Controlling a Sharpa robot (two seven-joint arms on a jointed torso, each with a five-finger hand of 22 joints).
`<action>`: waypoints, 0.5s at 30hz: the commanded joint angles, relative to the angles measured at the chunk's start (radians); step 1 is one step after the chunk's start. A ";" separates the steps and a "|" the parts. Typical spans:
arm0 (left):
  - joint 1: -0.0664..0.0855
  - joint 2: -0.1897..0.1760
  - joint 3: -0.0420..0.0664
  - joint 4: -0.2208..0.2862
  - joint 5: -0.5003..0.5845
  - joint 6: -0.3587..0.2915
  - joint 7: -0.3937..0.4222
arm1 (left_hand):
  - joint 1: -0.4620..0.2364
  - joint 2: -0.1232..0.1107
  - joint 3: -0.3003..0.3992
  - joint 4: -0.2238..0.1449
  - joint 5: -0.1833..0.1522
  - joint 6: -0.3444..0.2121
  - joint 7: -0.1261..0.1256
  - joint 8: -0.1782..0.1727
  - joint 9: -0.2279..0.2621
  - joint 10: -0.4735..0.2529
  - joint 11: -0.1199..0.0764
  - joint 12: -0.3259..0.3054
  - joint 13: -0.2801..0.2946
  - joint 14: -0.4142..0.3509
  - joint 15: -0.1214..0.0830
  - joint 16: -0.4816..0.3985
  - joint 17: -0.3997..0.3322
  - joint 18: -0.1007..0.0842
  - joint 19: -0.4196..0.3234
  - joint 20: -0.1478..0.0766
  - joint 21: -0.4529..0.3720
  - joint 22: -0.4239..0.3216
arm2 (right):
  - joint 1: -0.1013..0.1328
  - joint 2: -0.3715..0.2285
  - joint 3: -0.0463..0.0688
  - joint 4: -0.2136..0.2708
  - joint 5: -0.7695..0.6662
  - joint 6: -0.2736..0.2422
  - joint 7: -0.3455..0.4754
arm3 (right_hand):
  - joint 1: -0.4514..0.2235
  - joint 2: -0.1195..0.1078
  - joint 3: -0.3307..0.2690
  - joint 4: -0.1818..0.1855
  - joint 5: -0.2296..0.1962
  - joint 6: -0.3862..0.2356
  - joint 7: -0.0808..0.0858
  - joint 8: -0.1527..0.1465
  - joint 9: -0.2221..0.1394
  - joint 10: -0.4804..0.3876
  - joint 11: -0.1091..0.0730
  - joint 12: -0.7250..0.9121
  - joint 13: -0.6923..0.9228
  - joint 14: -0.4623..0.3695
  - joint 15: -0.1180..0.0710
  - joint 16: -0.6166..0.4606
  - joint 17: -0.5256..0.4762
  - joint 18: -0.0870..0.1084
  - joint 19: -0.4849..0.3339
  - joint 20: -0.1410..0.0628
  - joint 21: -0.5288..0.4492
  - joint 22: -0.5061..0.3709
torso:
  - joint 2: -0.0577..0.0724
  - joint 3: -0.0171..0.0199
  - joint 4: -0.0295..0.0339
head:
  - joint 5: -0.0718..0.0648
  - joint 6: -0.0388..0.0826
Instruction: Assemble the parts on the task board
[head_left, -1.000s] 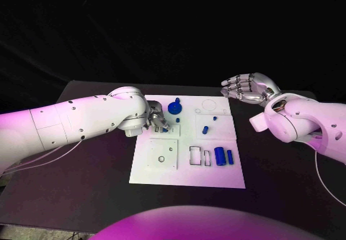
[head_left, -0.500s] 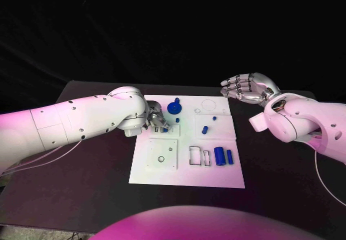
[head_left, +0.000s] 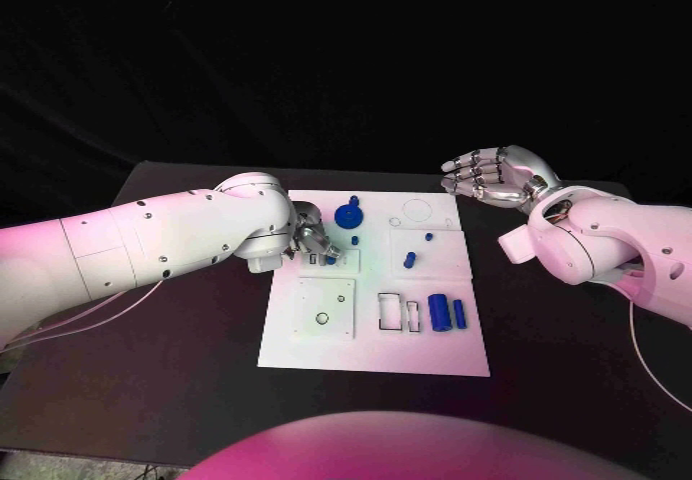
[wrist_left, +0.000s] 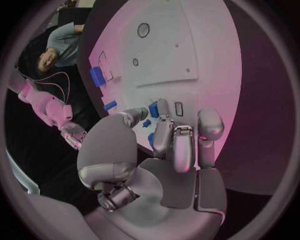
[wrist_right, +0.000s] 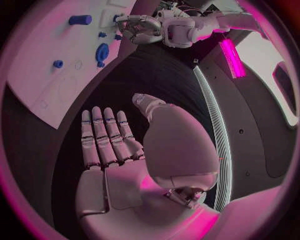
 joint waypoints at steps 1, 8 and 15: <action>0.001 0.001 0.001 0.001 0.002 0.006 -0.001 | 0.006 0.000 -0.006 0.001 0.004 0.009 0.001 -0.006 -0.001 0.053 -0.007 0.003 0.001 0.096 -0.006 0.004 0.233 -0.021 0.007 -0.002 -0.004 0.001 | 0.000 0.000 0.000 0.001 -0.004 0.018 0.002 | -0.008 -0.001 0.001 0.004 0.005 0.000 0.099 0.004 -0.001 0.003 0.002 0.003 -0.002 -0.004 0.006 -0.007 -0.001 -0.006 -0.007 -0.003 -0.006 -0.001 | 0.001 -0.0009 -0.0008 | -0.002 0.000; 0.002 -0.008 0.012 0.017 0.004 -0.006 0.004 | 0.002 0.001 -0.024 0.006 0.013 0.013 0.000 -0.006 0.000 0.053 -0.008 0.003 0.001 0.096 -0.006 0.004 0.232 -0.021 0.009 -0.002 -0.004 0.003 | -0.001 0.002 0.000 -0.001 -0.004 0.017 0.003 | -0.009 -0.002 0.000 0.004 0.004 -0.001 0.099 0.004 -0.002 0.002 0.002 0.003 -0.002 -0.006 0.006 -0.008 -0.002 -0.007 -0.009 -0.003 -0.007 -0.003 | 0.000 -0.0013 -0.0014 | -0.005 0.000; 0.023 -0.024 0.044 0.039 0.028 0.000 0.009 | 0.034 -0.004 -0.058 0.003 0.060 -0.012 0.003 -0.018 -0.002 0.048 -0.007 -0.006 -0.005 0.094 -0.008 -0.001 0.219 -0.020 0.008 -0.003 -0.009 0.004 | -0.003 0.003 0.000 -0.004 -0.004 0.018 0.003 | -0.010 -0.002 -0.001 0.004 0.003 -0.001 0.099 0.004 -0.002 0.002 0.003 0.003 -0.002 -0.007 0.007 -0.008 -0.003 -0.007 -0.012 -0.003 -0.007 -0.004 | -0.001 -0.0009 0.0012 | -0.006 0.002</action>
